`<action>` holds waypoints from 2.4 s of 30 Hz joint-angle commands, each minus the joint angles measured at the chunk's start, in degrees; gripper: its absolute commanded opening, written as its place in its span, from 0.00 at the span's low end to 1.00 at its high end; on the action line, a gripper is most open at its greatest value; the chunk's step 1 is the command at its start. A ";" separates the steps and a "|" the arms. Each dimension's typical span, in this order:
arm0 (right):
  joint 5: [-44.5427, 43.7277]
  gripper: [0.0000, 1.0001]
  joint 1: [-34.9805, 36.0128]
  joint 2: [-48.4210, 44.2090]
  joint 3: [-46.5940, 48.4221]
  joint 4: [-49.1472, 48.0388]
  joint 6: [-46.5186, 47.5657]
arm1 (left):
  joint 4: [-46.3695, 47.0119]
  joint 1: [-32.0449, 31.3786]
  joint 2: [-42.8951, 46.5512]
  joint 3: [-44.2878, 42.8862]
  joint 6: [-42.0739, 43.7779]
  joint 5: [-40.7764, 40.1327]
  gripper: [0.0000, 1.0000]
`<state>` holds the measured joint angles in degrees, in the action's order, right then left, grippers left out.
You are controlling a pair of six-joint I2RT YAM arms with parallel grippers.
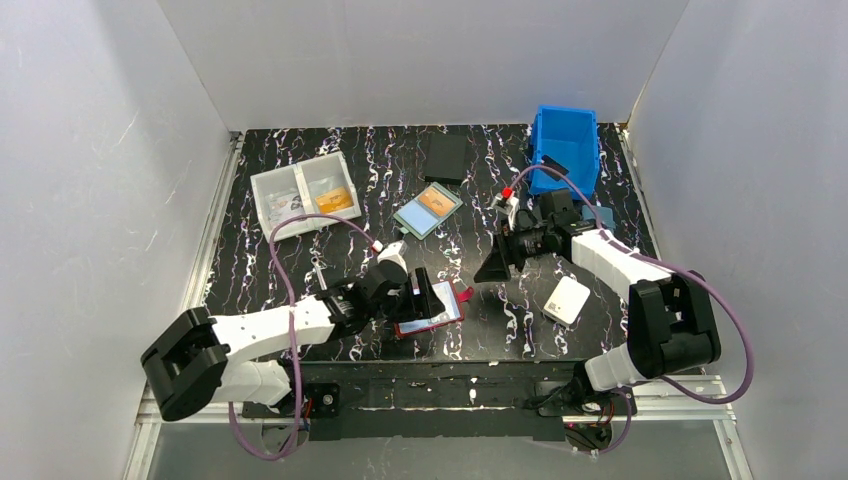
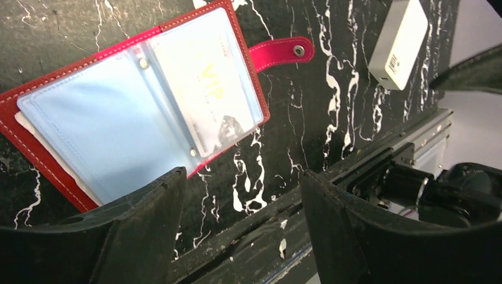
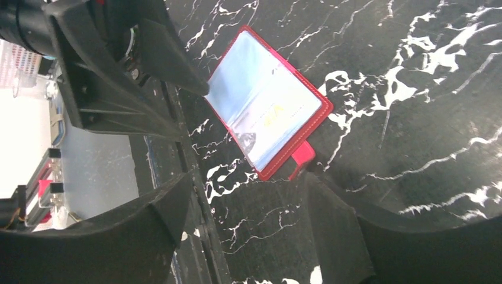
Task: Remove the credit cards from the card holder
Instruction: Remove the credit card from the card holder.
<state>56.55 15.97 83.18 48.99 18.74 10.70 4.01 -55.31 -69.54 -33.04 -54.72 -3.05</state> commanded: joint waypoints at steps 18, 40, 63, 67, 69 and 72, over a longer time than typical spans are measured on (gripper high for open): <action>-16.99 0.21 19.20 11.72 1.64 -7.72 -10.35 | -0.87 -0.24 -8.16 -1.97 0.55 -5.54 0.38; -1.39 0.45 16.63 20.01 -0.30 -17.90 -24.62 | 5.13 -0.24 -18.01 -1.96 2.47 3.05 0.59; -13.49 0.48 15.32 16.14 1.04 -11.99 -19.10 | 6.53 1.09 -10.06 6.75 -6.54 -4.62 0.55; -15.37 0.48 15.32 14.35 1.09 -11.54 -17.80 | 6.62 1.36 -9.27 8.14 -7.06 -5.21 0.48; -16.13 0.48 15.32 14.29 1.30 -10.87 -17.27 | 6.71 1.54 -9.06 8.40 -7.07 -5.30 0.44; -15.86 0.49 15.39 15.04 1.18 -11.00 -17.56 | 6.71 1.77 -9.12 8.54 -6.99 -5.43 0.41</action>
<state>43.48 31.51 99.02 48.97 6.57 -8.80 17.15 -54.26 -79.00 -26.61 -62.70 -5.15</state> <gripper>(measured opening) 0.482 0.431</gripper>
